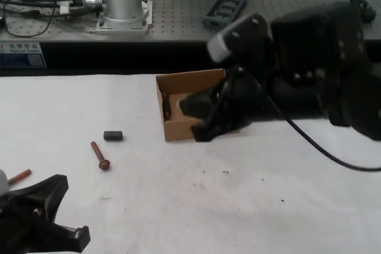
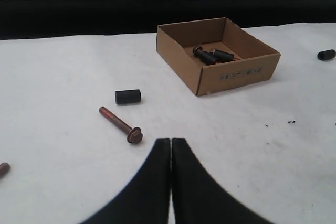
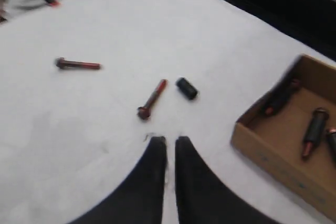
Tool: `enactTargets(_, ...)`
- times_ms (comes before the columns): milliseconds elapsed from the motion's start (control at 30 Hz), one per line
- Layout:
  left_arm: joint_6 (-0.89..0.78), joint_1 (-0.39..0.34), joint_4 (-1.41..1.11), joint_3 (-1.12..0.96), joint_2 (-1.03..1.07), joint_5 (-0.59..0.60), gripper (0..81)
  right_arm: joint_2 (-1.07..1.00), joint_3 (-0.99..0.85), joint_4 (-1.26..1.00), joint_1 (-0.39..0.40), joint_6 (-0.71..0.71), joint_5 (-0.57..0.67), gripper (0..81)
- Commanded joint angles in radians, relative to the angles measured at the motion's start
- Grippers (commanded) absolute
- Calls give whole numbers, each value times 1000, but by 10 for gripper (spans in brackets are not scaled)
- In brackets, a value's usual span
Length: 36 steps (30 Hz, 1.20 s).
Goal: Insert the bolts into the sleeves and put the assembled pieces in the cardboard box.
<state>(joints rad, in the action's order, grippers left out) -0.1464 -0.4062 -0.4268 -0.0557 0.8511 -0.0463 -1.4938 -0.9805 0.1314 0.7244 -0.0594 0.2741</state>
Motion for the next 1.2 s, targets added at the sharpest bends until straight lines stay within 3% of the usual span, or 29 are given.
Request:
enactTargets(0,-11,-2,-9,2,-9,-10,6,10,-105,175,-5,-42,-229,66)
enactTargets(200,-23,-2,-13,11,-9,-10,6,10,-217,434,-95,-175,-368,10)
enactTargets(400,-36,-2,-16,11,-9,-10,6,-14,-236,493,-233,-232,-402,240)
enactTargets(600,-39,-2,-16,11,-9,10,6,-120,-253,518,-354,-389,-429,242)
enactTargets(767,-39,-2,-24,11,-9,10,6,-248,-320,656,-393,-664,-625,270)
enactTargets(933,-39,-2,-24,11,-9,10,6,-341,-385,664,-401,-743,-642,418)
enactTargets(1167,-36,-2,-34,11,-9,8,6,-426,-455,651,-401,-965,-718,419)
